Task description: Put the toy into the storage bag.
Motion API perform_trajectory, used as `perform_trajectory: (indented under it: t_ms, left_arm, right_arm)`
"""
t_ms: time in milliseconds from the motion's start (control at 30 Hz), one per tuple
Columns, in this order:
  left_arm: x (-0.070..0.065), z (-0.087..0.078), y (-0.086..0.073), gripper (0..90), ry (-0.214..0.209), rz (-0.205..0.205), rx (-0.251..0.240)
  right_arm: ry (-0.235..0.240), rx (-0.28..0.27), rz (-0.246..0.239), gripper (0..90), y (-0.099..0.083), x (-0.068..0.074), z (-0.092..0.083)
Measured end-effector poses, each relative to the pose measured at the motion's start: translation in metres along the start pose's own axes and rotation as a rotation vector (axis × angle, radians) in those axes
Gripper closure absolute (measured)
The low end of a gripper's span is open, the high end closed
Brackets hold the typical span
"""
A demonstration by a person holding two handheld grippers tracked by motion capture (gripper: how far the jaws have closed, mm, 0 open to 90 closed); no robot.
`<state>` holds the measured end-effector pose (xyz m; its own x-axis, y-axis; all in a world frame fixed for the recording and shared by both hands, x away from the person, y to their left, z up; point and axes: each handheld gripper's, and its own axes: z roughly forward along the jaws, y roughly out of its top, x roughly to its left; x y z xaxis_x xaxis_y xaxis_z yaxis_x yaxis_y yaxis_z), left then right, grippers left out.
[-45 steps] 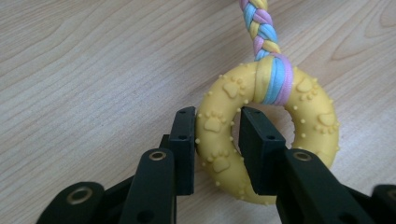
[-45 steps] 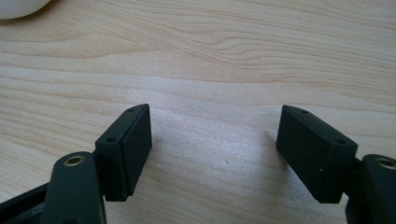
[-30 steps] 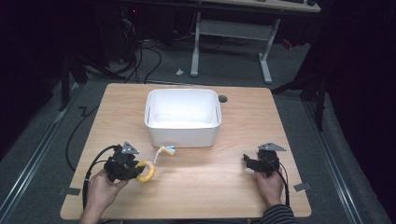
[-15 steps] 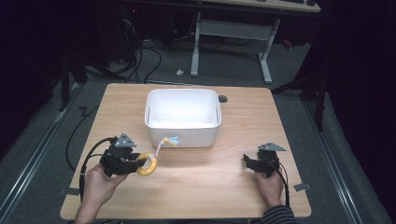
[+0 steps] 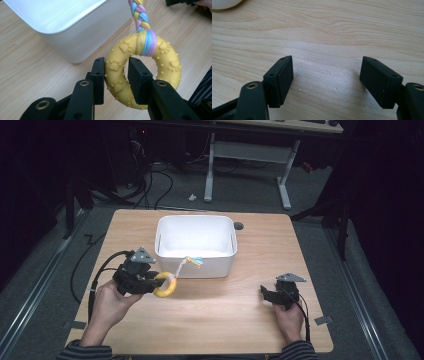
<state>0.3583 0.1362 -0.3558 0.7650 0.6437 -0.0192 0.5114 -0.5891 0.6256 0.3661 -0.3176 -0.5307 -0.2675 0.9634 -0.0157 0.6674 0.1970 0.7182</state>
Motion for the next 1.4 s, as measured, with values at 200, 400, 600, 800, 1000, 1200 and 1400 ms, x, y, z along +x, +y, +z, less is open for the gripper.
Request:
perform_trajectory:
  t_ms: [200, 400, 600, 800, 1000, 1200, 1400]
  left_arm:
    - [0.004, -0.001, 0.015, 67.4, -0.018, -0.017, -0.013]
    - [0.009, -0.001, 0.034, 67.4, -0.031, -0.008, -0.011]
    - [0.018, 0.001, 0.050, 67.4, -0.064, -0.026, -0.041]
    - [0.030, 0.005, 0.064, 67.4, -0.078, -0.037, -0.036]
    - [0.038, 0.010, 0.072, 67.4, -0.082, -0.057, -0.053]
    - [0.048, 0.016, 0.079, 67.4, -0.069, -0.088, -0.047]
    - [0.056, 0.024, 0.086, 67.4, -0.047, -0.115, -0.041]
  right_arm:
    - [-0.001, 0.000, -0.001, 27.1, 0.000, 0.000, 0.000]
    - [0.000, 0.001, 0.001, 27.1, 0.000, 0.000, 0.000]
    - [-0.004, 0.000, 0.002, 27.2, 0.000, 0.000, 0.000]
    - [-0.004, 0.000, 0.003, 27.2, 0.000, 0.001, 0.000]
    - [-0.004, 0.000, 0.003, 27.2, 0.000, 0.000, 0.000]
    - [-0.004, 0.000, 0.003, 27.2, 0.000, 0.001, 0.000]
    - [-0.004, 0.000, 0.003, 27.2, 0.000, 0.000, 0.000]
